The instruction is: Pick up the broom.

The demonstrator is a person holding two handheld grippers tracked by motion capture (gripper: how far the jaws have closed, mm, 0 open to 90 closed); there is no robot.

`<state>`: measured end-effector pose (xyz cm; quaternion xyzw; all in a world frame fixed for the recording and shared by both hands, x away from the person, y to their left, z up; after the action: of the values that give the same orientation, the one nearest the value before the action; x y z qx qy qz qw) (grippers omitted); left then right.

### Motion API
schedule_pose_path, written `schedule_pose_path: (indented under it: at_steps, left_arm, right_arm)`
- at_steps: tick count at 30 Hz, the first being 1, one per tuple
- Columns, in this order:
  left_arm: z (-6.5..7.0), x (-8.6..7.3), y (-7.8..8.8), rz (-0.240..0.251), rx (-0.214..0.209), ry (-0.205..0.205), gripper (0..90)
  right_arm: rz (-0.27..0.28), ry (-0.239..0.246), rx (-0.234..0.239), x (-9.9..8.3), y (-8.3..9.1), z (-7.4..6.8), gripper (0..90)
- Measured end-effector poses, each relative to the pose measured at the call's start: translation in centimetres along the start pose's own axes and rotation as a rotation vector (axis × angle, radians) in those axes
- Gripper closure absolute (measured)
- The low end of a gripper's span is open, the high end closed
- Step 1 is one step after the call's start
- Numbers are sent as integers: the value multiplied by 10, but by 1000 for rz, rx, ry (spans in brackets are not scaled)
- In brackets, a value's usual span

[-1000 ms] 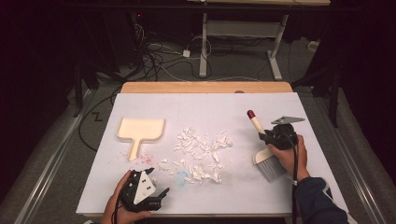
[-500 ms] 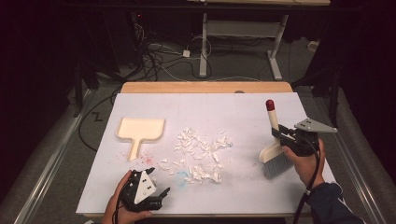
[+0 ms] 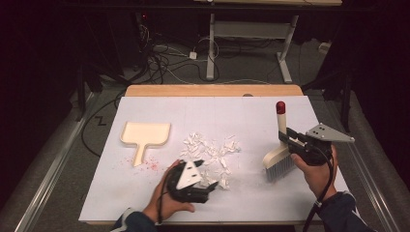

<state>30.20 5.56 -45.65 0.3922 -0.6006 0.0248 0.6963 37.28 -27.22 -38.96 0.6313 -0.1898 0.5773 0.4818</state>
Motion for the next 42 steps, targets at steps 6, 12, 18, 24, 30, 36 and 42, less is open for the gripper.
schedule_pose_path:
  at_steps: [6,12,18,24,30,36,42]
  left_arm:
    - [39,53,-46,80,-133,14,211]
    - [50,73,-69,126,-138,107,291]
    - [45,66,-74,124,-169,155,494]
    - [34,63,-62,132,-189,165,649]
    - [22,56,-34,98,-213,91,652]
    - [13,46,-9,63,-233,31,652]
    - [17,37,6,52,-308,-21,652]
  right_arm:
    - [29,19,32,10,7,-16,720]
    - [53,60,80,19,14,-46,719]
    - [82,118,96,25,22,-74,718]
    - [102,129,118,28,24,-82,714]
    - [101,191,253,31,27,-85,574]
    - [39,348,425,22,24,-89,405]
    - [-89,393,555,0,2,-92,341]
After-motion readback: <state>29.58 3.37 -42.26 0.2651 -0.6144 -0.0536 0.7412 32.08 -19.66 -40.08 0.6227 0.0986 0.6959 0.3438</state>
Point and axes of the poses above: each handheld gripper's, and its own axes: y roughly backward along the jaws, x roughly out of its top, z roughly to its right, the point moved 3 cm from there along -y, roughly forward along the jaws, and after that the axes turned 4 degrees about y, right-handed, at the moved point
